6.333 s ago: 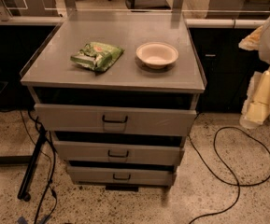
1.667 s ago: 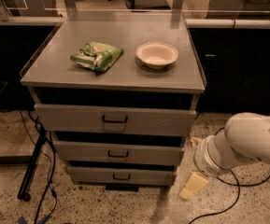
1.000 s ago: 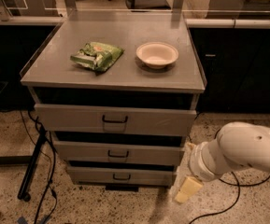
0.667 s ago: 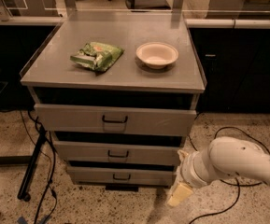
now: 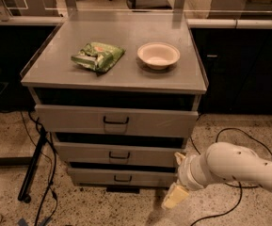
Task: Open middle drawer
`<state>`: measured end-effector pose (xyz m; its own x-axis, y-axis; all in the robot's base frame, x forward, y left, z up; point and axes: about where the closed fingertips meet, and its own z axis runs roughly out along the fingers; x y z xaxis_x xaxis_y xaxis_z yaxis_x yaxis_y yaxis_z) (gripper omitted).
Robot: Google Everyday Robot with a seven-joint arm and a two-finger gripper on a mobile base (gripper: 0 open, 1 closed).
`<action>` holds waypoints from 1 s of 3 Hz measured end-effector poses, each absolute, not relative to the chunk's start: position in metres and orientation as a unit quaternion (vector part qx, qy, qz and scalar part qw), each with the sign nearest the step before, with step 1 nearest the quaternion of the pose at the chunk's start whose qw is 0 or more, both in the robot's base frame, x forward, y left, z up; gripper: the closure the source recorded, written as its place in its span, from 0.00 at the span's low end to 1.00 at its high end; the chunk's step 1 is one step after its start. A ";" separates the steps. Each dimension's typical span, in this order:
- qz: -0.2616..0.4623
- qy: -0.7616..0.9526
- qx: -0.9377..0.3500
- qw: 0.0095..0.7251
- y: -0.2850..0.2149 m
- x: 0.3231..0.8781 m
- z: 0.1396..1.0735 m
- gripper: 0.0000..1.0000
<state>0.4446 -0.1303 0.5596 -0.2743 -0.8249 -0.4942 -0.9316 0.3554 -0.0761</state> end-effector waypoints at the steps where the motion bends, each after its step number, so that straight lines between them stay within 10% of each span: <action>1: 0.137 0.783 -0.550 0.256 -0.099 0.466 0.511 0.00; 3: 0.133 0.785 -0.547 0.257 -0.090 0.471 0.497 0.00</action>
Offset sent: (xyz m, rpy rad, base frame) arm 0.0356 0.0439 -0.0745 0.0938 -0.0265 -0.0006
